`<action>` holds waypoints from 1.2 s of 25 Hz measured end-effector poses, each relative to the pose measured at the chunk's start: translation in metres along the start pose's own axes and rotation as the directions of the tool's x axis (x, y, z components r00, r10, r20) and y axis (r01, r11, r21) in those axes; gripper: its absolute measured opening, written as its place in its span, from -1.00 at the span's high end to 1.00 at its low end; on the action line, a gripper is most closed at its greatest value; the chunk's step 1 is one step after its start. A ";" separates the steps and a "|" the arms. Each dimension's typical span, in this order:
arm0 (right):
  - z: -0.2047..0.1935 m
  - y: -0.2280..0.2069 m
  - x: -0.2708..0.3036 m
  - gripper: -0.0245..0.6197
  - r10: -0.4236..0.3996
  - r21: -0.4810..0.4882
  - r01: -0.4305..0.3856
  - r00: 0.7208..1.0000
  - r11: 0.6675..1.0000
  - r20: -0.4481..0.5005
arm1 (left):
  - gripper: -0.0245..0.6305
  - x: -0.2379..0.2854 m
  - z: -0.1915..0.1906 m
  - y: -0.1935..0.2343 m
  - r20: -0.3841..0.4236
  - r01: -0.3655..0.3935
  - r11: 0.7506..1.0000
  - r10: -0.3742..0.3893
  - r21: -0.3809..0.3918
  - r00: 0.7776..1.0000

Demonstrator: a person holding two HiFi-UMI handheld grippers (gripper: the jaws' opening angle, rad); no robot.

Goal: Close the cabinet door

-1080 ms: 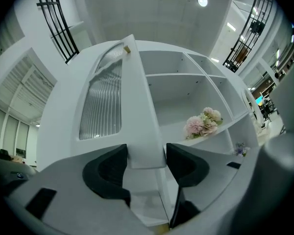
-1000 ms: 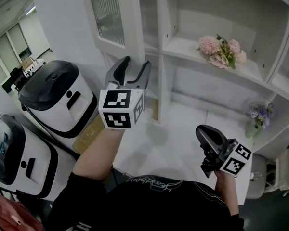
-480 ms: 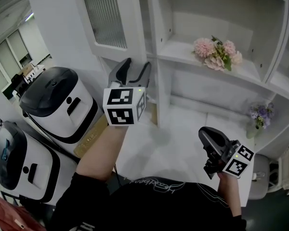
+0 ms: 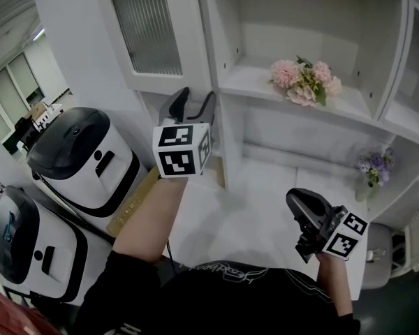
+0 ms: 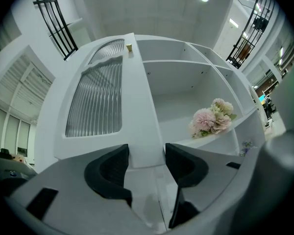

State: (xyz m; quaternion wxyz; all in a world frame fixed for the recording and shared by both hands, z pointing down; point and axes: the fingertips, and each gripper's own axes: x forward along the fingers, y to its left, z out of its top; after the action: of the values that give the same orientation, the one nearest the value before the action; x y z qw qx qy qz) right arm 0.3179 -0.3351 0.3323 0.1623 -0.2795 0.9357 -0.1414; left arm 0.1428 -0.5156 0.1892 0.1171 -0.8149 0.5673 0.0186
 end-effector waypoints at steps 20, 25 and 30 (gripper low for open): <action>0.004 -0.021 -0.008 0.78 -0.016 0.013 0.016 1.000 1.000 -0.019 | 0.13 0.032 -0.002 -0.006 0.005 0.020 0.999 -0.020 -0.031 1.000; 0.003 -0.023 -0.007 0.78 -0.013 0.017 0.013 1.000 1.000 -0.018 | 0.11 0.032 -0.002 -0.006 0.006 0.027 0.999 -0.027 -0.028 1.000; 0.002 -0.020 -0.007 0.78 -0.019 0.020 0.019 1.000 1.000 -0.015 | 0.11 0.031 -0.001 -0.005 -0.001 0.059 0.996 -0.059 -0.071 0.998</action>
State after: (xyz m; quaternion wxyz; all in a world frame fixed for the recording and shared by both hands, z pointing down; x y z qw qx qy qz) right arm 0.3339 -0.3480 0.3394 0.1570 -0.2856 0.9327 -0.1545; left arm 0.1585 -0.5425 0.1860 0.0875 -0.8350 0.5422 0.0339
